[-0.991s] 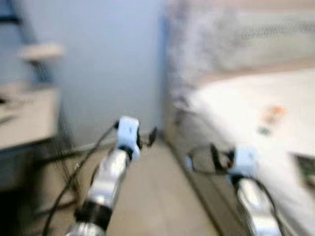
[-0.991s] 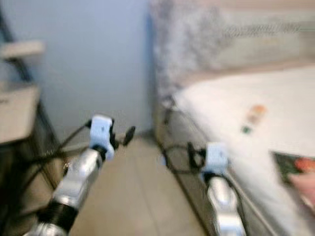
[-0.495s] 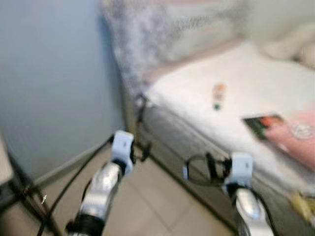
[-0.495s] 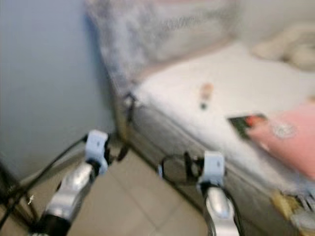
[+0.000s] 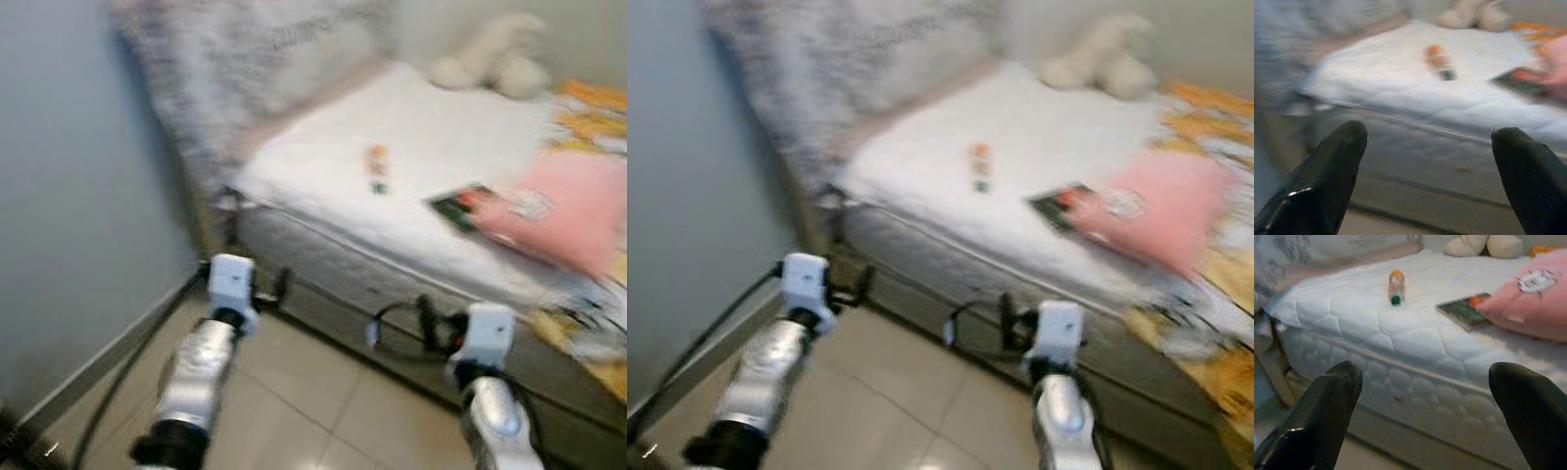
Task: Clean up the room
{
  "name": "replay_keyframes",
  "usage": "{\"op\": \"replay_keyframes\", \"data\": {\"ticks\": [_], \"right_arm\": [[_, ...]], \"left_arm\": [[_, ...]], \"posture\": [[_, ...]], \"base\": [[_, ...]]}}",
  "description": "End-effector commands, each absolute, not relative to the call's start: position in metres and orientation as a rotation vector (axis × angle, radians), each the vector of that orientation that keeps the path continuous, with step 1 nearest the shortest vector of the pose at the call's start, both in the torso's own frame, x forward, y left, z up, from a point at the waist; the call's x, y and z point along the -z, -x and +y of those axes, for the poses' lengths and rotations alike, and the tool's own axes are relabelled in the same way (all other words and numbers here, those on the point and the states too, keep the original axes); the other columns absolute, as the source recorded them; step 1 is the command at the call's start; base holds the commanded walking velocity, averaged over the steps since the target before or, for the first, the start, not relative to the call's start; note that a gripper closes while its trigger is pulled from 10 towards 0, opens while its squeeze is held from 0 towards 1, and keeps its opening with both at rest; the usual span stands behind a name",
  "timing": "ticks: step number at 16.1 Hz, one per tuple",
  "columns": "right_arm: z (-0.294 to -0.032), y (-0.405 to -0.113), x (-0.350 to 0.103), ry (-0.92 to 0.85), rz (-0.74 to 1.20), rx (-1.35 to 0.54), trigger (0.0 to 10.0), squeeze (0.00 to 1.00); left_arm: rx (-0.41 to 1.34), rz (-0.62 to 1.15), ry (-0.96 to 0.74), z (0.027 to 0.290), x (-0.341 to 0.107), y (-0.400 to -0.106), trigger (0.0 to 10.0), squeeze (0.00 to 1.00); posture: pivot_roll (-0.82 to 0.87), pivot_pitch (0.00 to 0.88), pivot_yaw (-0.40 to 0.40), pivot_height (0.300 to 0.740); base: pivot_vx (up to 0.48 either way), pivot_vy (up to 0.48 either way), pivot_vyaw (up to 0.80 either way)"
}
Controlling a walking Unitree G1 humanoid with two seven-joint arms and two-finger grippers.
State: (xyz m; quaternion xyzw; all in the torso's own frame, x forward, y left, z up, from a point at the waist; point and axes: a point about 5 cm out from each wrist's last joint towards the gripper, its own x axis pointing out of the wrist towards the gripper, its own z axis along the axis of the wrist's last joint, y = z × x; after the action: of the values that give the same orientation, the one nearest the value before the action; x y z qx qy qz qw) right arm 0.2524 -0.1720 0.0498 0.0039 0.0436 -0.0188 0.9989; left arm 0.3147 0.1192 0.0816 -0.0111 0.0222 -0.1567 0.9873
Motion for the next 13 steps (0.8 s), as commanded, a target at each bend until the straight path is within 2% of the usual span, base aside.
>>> {"op": "replay_keyframes", "data": {"ticks": [1, 5, 9, 13], "right_arm": [[-0.166, -0.256, -0.059, 0.006, 0.043, 0.009, 10.0, 0.00], [-0.162, -0.263, -0.058, -0.016, 0.049, -0.001, 10.0, 0.00], [-0.167, -0.269, -0.062, -0.021, 0.042, 0.003, 10.0, 0.00], [-0.173, -0.270, -0.061, -0.008, 0.049, 0.025, 10.0, 0.00]], "left_arm": [[0.339, 0.032, 0.004, 0.113, -0.084, -0.315, 10.0, 0.00], [0.333, 0.028, 0.016, 0.111, -0.086, -0.319, 10.0, 0.00], [0.159, -0.020, 0.066, 0.128, -0.094, -0.327, 10.0, 0.00], [0.176, -0.003, 0.064, 0.127, -0.093, -0.330, 10.0, 0.00]], "posture": [[0.05, 0.000, -0.007, 0.740], [0.05, 0.000, -0.001, 0.740], [0.05, 0.000, -0.015, 0.740], [0.05, 0.000, -0.010, 0.740]], "base": [[0.480, 0.000, 0.00], [0.480, 0.000, 0.00], [0.480, 0.000, 0.00], [0.480, 0.000, 0.00]]}}
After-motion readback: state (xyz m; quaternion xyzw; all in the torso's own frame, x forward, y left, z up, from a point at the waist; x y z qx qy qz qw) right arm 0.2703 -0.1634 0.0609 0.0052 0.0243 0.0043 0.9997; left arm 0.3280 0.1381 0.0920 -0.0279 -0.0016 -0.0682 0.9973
